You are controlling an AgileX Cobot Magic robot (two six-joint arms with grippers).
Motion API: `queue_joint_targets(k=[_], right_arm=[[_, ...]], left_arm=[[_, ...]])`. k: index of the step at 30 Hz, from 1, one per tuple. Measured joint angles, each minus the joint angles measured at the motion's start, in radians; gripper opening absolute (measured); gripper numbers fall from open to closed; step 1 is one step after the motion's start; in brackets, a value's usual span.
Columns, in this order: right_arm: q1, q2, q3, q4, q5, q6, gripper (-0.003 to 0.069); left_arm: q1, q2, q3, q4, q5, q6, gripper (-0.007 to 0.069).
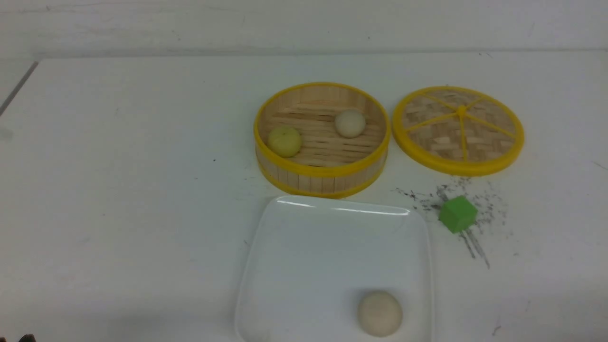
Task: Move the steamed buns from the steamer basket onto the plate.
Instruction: Use the right arm to grab the steamed stuffed bun that is closest to it
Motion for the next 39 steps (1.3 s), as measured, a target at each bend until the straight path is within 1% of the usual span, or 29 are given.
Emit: queue_joint_targets(k=[11, 14, 15, 16, 20, 22, 24, 28, 39], right_arm=[[0.0, 0.0, 0.0, 0.0, -0.006, 0.008, 0.024], [0.0, 0.0, -0.001, 0.083, -0.015, 0.045, 0.024], [0.0, 0.0, -0.002, 0.083, -0.014, 0.046, 0.024], [0.0, 0.0, -0.009, 0.112, -0.02, 0.049, 0.024], [0.0, 0.0, -0.094, 0.291, -0.063, 0.053, 0.024], [0.0, 0.0, -0.148, 0.348, -0.067, 0.053, 0.024], [0.0, 0.0, -0.199, 0.373, -0.066, 0.053, 0.024], [0.0, 0.0, -0.261, 0.381, -0.038, 0.053, 0.024], [0.0, 0.0, -0.27, 0.456, -0.028, 0.061, 0.024]], left_arm=[[0.0, 0.0, 0.0, 0.0, 0.0, 0.0, 0.0241], [0.0, 0.0, 0.0, 0.0, 0.0, 0.0, 0.0241], [0.0, 0.0, 0.0, 0.0, 0.0, 0.0, 0.0241], [0.0, 0.0, 0.0, 0.0, 0.0, 0.0, 0.0241], [0.0, 0.0, 0.0, 0.0, 0.0, 0.0, 0.0241], [0.0, 0.0, 0.0, 0.0, 0.0, 0.0, 0.0241], [0.0, 0.0, 0.0, 0.0, 0.0, 0.0, 0.0241], [0.0, 0.0, 0.0, 0.0, 0.0, 0.0, 0.0241], [0.0, 0.0, 0.0, 0.0, 0.0, 0.0, 0.0241]])
